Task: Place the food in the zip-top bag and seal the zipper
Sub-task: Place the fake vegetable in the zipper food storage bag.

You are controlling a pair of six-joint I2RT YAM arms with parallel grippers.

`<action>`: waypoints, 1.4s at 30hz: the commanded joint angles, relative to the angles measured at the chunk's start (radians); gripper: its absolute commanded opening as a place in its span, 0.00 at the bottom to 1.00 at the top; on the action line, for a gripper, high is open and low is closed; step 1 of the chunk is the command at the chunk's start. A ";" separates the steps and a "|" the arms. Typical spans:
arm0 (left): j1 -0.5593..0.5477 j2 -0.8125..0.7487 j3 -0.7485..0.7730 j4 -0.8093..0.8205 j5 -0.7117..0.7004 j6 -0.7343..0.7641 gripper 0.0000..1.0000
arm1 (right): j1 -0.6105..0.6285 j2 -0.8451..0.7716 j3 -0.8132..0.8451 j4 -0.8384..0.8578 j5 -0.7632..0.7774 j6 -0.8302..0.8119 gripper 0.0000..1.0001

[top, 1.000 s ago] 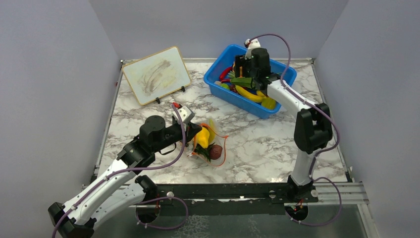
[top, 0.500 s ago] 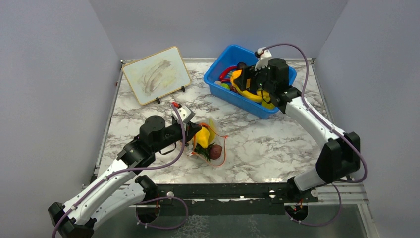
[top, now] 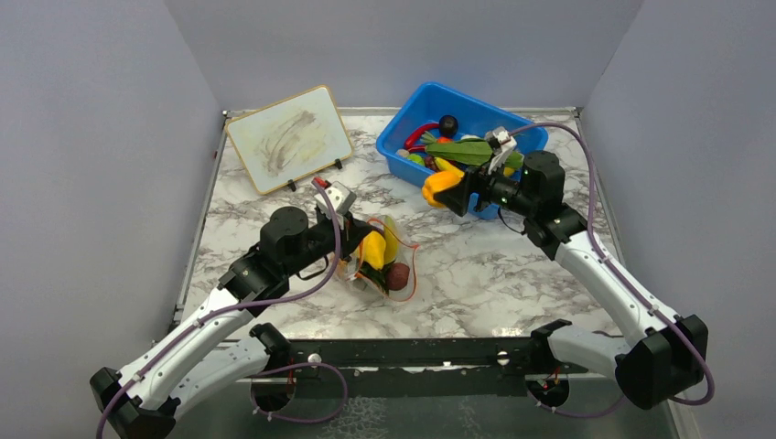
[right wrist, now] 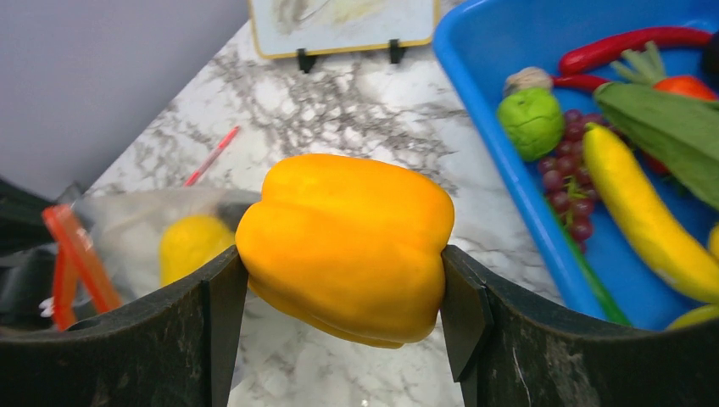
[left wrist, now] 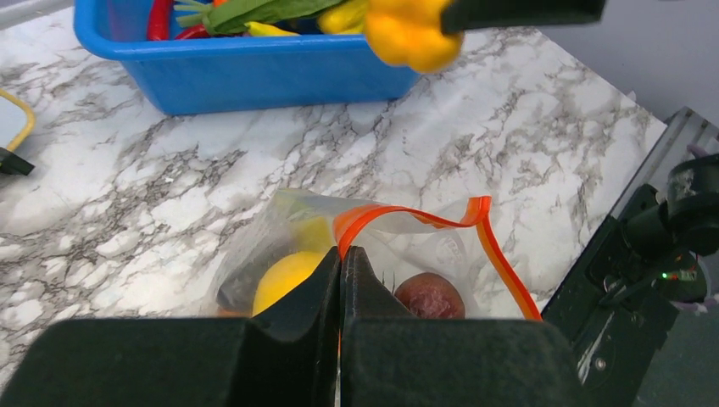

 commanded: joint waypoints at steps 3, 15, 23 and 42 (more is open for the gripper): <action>0.005 0.030 0.077 0.005 -0.146 -0.057 0.00 | 0.029 -0.089 -0.045 0.067 -0.132 0.074 0.49; 0.005 0.123 0.154 -0.004 -0.138 -0.106 0.00 | 0.187 -0.127 -0.063 0.148 -0.197 0.208 0.49; 0.005 0.126 0.166 -0.008 -0.135 -0.142 0.00 | 0.308 -0.123 -0.077 0.187 -0.161 0.231 0.49; 0.004 0.112 0.189 -0.040 -0.048 -0.150 0.00 | 0.394 -0.001 -0.058 0.062 0.049 0.124 0.51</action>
